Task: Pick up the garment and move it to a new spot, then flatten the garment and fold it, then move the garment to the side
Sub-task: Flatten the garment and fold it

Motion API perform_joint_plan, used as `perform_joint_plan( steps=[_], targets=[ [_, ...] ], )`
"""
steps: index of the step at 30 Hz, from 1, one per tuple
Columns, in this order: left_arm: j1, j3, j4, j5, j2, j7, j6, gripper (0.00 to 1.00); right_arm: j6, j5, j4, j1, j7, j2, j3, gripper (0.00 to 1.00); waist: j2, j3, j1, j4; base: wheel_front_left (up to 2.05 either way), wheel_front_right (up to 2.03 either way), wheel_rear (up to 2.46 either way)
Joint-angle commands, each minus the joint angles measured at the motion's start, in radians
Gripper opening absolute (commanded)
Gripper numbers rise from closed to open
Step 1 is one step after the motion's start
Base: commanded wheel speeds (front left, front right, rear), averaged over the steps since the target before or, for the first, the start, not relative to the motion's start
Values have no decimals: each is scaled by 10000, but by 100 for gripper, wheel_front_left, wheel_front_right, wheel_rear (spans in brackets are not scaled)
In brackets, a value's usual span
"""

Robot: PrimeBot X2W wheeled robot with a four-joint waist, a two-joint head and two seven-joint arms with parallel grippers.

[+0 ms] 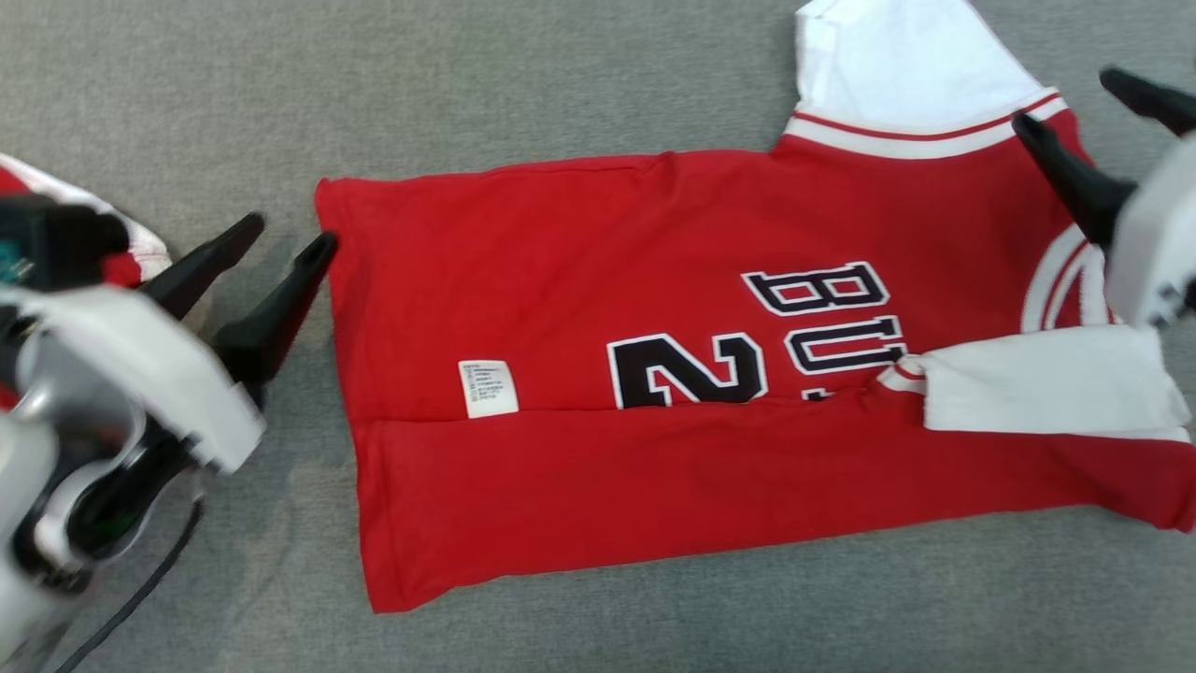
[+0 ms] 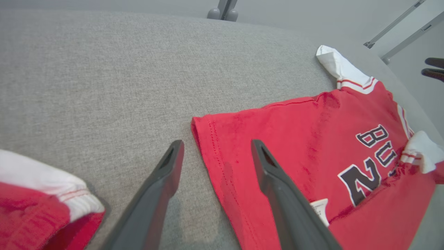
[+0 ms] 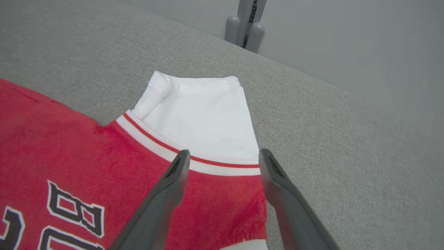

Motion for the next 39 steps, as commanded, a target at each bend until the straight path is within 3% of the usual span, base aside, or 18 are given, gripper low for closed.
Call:
perform_joint_plan(
  steps=[1, 5, 13, 20, 27, 28, 29, 31, 32, 39],
  targets=[
    [-876, -482, 774, 370, -543, 347, -224, 100, -1, -462, 1097, -828, -370, 377, 394, 100, 0, 260, 0, 304, 0, 0, 0],
    [-1993, -1321, 2044, 890, -1356, 905, -625, 100, -1, -944, 3105, -2034, -1000, 877, 930, 100, 0, 314, 0, 587, 0, 0, 0],
    [-2778, -1965, 3121, 1030, -2086, 1360, -1352, 100, -1, -1422, 5482, -3413, -1806, 1031, 1257, 100, 0, 469, 0, 1007, 0, 0, 0],
    [-3430, -2319, 3611, 1151, -2714, 1543, -1635, 100, -1, -1914, 6930, -4399, -2198, 1098, 1298, 100, 0, 690, 0, 1264, 0, 0, 0],
    [-3643, -2685, 3730, 1146, -2990, 1835, -1870, 100, -1, -2313, 8042, -4877, -2287, 1295, 1096, 100, 0, 902, 0, 1417, 0, 0, 0],
    [-3666, -2736, 3737, 1107, -3021, 1883, -1898, 89, -1, -2315, 8178, -4884, -2316, 1361, 1062, 100, 0, 919, 0, 1437, 0, 0, 0],
    [-3686, -2772, 3747, 1087, -3051, 1903, -1925, 47, -1, -2261, 8301, -4867, -2322, 1447, 1067, 100, 0, 931, 0, 1449, 0, 0, 0],
    [-3637, -2847, 3750, 993, -3117, 1947, -2007, 0, 0, -2015, 8500, -4816, -2322, 1663, 1189, 100, 0, 940, 0, 1437, 0, 0, 0],
    [-3628, -2853, 3749, 962, -3122, 1948, -2035, 0, 14, -1863, 8538, -4835, -2378, 1740, 1232, 0, 0, 947, 0, 1415, 0, 0, 0],
    [-3545, -2439, 3731, 824, -2938, 1350, -1998, 0, 10, -918, 8159, -5100, -3263, 1531, 1760, 0, 0, 708, 0, 1087, 0, 0, 0]
  ],
)
